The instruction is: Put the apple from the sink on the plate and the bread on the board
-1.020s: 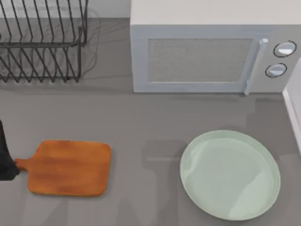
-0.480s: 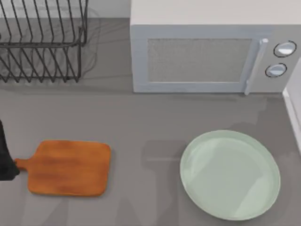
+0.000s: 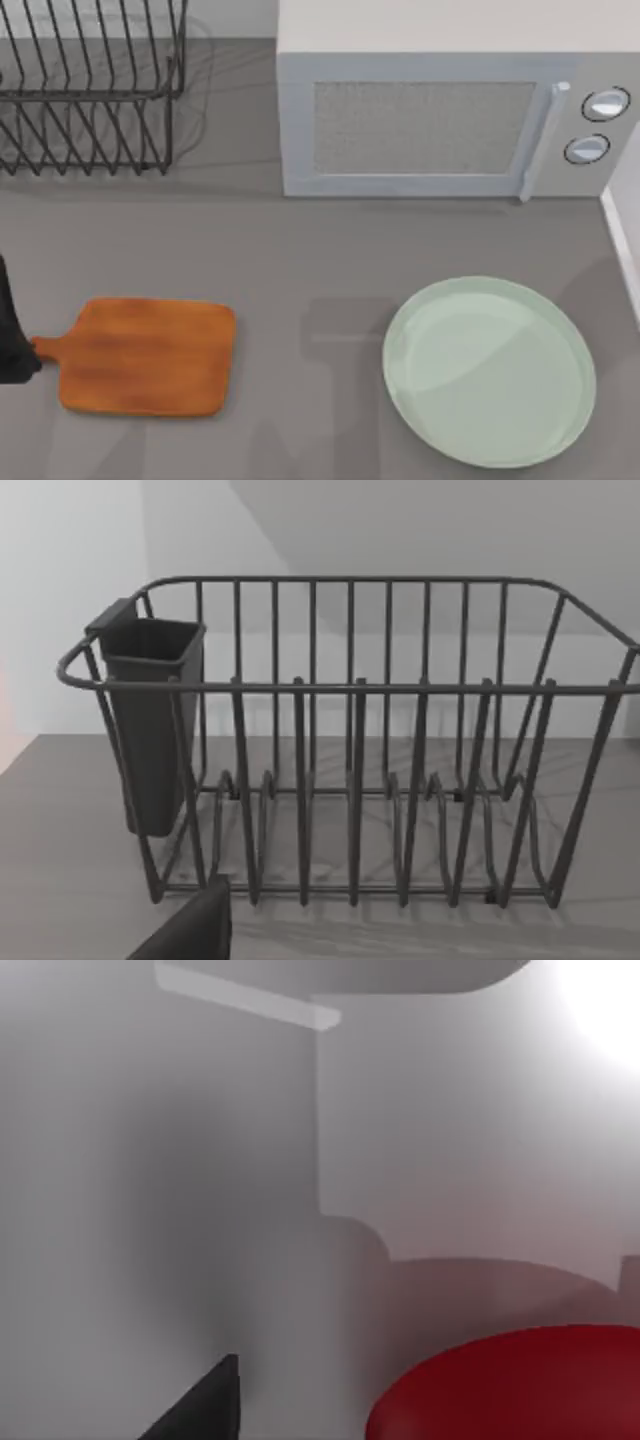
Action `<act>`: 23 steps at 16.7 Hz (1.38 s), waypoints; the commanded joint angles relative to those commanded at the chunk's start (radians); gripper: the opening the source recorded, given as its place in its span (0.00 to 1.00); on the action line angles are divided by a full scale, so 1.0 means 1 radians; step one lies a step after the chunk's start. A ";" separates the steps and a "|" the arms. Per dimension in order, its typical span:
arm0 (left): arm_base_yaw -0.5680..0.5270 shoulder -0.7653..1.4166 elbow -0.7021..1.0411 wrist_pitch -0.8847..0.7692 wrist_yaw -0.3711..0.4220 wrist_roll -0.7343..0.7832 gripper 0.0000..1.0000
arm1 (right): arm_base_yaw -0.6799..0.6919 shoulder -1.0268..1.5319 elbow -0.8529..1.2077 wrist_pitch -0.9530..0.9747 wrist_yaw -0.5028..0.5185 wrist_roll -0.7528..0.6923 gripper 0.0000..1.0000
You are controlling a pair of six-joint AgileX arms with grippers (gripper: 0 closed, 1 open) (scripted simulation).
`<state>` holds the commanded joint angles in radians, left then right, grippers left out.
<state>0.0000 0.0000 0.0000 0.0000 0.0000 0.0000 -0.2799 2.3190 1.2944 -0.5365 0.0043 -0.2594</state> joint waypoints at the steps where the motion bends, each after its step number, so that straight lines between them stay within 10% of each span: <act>1: 0.000 0.000 0.000 0.000 0.000 0.000 1.00 | 0.000 0.017 -0.009 0.019 0.000 0.000 1.00; 6: 0.000 0.000 0.000 0.000 0.000 0.000 1.00 | 0.000 0.025 -0.013 0.028 0.000 0.000 1.00; 19: 0.000 0.000 0.000 0.000 0.000 0.000 1.00 | 0.000 0.025 -0.013 0.028 0.000 0.000 0.02; 23: 0.000 0.000 0.000 0.000 0.000 0.000 1.00 | 0.000 0.025 -0.013 0.028 0.000 0.000 0.00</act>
<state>0.0000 0.0000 0.0000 0.0000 0.0000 0.0000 -0.2803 2.3437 1.2810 -0.5081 0.0045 -0.2591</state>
